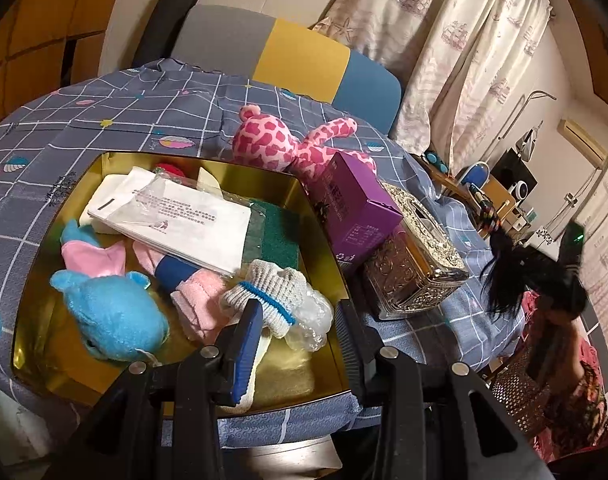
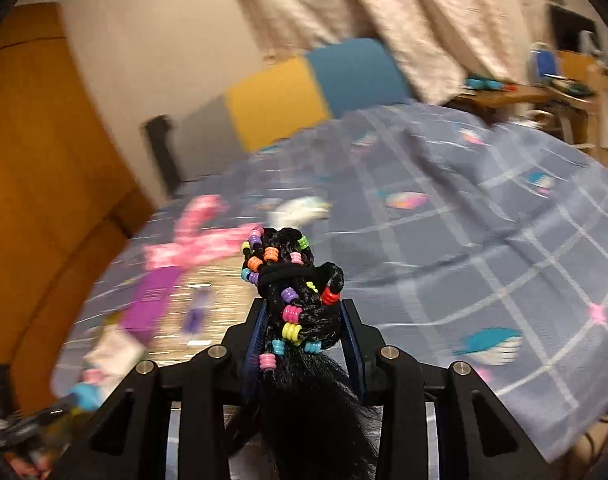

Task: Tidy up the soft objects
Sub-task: 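Carry the black beaded hair tie into the gold tray and open the right tool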

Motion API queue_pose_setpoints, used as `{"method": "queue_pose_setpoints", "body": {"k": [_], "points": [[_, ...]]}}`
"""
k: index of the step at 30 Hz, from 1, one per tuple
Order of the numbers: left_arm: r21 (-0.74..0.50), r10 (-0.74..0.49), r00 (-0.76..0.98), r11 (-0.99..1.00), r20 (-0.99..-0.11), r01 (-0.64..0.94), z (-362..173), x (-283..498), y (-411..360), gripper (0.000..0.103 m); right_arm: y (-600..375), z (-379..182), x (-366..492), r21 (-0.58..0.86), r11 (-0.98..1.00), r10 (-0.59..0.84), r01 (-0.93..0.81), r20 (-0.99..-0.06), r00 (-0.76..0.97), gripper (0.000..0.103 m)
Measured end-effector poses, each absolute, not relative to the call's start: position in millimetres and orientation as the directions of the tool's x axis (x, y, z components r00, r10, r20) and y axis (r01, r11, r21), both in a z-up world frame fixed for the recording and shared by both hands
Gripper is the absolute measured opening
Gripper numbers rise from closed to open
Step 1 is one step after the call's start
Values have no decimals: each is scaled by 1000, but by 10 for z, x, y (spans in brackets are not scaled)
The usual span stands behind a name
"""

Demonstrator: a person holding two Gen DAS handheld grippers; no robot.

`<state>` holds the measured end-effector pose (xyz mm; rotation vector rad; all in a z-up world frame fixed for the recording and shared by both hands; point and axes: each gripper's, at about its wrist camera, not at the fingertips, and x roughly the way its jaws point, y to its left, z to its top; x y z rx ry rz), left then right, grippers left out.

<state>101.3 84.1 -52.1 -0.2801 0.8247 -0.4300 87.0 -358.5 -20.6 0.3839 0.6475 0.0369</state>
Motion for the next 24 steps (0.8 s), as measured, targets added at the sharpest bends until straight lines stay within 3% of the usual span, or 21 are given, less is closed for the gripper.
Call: {"method": "queue_pose_setpoints", "body": {"k": [9, 15, 24], "points": [[-417, -460, 616, 881, -639, 225, -560, 964, 1045, 38, -2167, 125, 1085, 441, 853, 494, -278, -514, 701, 36], [-424, -444, 629, 885, -639, 194, -585, 921, 1241, 38, -1464, -25, 1434, 440, 830, 552, -342, -563, 614, 36], [-449, -429, 634, 882, -644, 140, -672, 891, 1443, 38, -789, -400, 2044, 352, 883, 470, -311, -667, 578, 38]]}}
